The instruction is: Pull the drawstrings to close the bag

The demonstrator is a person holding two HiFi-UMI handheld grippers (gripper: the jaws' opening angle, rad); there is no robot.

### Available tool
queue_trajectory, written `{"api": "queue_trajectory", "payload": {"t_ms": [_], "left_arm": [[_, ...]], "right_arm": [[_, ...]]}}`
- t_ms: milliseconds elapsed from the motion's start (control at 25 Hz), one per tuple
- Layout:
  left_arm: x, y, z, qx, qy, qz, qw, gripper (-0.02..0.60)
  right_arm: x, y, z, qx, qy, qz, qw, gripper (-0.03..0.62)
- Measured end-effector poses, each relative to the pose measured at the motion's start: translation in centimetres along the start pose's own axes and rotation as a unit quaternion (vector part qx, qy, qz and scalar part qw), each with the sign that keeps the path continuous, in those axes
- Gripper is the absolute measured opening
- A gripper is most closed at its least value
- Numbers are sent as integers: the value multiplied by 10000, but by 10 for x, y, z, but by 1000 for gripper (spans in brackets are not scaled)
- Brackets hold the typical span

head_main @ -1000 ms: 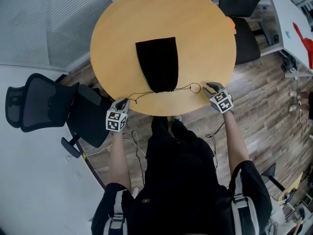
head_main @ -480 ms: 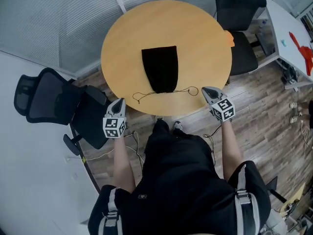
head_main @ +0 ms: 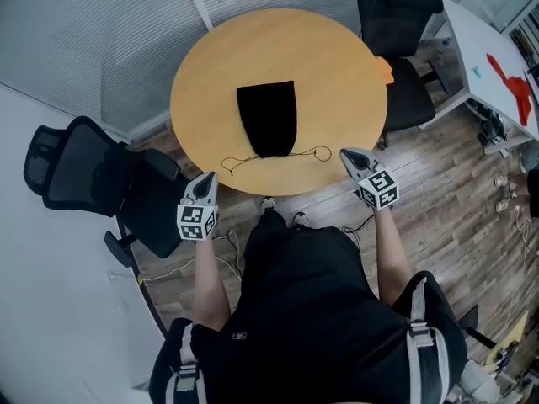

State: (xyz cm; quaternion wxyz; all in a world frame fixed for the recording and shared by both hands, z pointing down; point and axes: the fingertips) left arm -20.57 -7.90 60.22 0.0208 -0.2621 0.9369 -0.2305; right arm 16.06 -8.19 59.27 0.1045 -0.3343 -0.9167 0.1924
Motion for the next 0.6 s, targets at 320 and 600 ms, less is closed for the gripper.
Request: {"api": "queue_trajectory", "payload": {"t_ms": [320,600], "left_arm": [[-9,1,0,-29,87,-13,10000,15],[-15,-3,5,-40,75,-5,10000,15]], "right_arm": [[-2,5,-9,129,85,7,9999,58],[-9,4,-13,203,162,-54,9996,58]]}}
Point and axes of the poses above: the fingertips, and each gripper's own axes: y backward along the fingers, x to its left, z out of its top, and after that the axes turned 6 degrees about y, right-handed
